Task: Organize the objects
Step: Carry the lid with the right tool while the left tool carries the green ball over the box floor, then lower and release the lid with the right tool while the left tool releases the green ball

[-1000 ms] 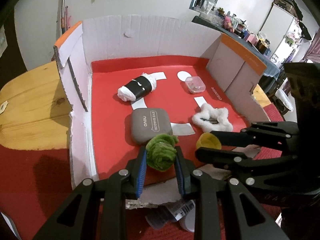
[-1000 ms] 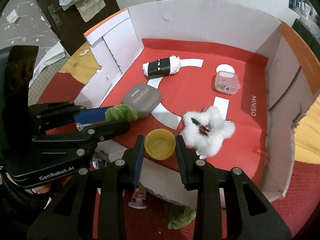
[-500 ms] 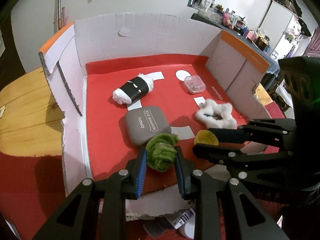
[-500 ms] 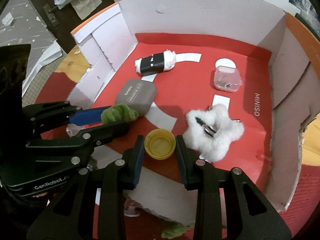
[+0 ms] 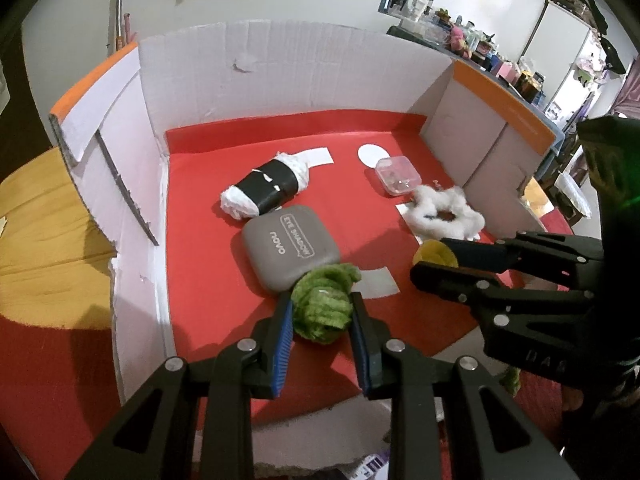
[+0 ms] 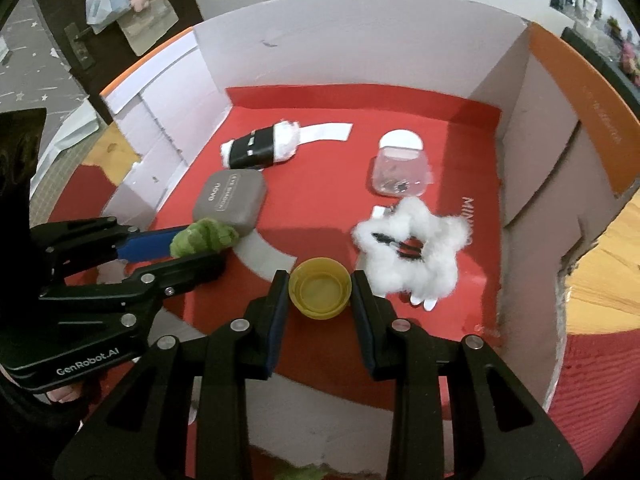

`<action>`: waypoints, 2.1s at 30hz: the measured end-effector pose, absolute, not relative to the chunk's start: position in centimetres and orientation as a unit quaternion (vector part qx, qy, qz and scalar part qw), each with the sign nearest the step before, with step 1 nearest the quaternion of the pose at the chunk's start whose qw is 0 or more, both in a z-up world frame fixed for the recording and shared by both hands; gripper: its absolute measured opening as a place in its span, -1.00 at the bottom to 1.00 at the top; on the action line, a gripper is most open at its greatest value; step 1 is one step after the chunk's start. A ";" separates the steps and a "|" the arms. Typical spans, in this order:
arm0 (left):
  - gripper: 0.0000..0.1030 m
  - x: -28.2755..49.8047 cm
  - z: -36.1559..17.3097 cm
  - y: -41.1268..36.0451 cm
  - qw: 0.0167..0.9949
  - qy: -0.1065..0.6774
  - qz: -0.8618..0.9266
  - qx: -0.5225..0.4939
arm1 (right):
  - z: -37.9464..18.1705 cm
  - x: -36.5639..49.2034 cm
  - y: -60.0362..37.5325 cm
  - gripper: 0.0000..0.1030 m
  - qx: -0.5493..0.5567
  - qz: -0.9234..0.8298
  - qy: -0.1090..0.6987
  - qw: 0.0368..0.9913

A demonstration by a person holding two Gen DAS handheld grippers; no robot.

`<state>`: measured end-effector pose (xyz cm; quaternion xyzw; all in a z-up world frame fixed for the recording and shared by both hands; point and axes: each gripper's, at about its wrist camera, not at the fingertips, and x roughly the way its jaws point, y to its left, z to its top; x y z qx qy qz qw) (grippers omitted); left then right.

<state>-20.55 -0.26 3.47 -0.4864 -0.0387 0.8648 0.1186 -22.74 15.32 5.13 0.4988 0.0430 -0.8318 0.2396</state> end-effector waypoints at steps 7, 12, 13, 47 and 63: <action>-0.46 -21.2 3.2 -0.1 0.099 -0.025 0.871 -0.480 | 5.1 -23.3 15.6 -0.43 0.486 -0.847 0.051 0.210; -0.46 -21.4 3.1 -0.1 0.093 -0.024 0.874 -0.476 | 5.0 -23.3 15.8 -0.43 0.478 -0.853 0.060 0.199; -0.46 -21.4 3.1 -0.1 0.093 -0.023 0.874 -0.476 | 5.0 -23.3 15.8 -0.43 0.478 -0.854 0.060 0.198; -0.44 -20.7 2.7 -0.4 0.087 -0.012 0.881 -0.465 | 4.5 -21.3 15.7 -0.42 0.449 -0.871 0.062 0.190; -0.41 -20.6 2.9 -1.2 0.089 -0.013 0.881 -0.465 | 4.7 -20.3 15.0 -0.40 0.452 -0.869 0.067 0.189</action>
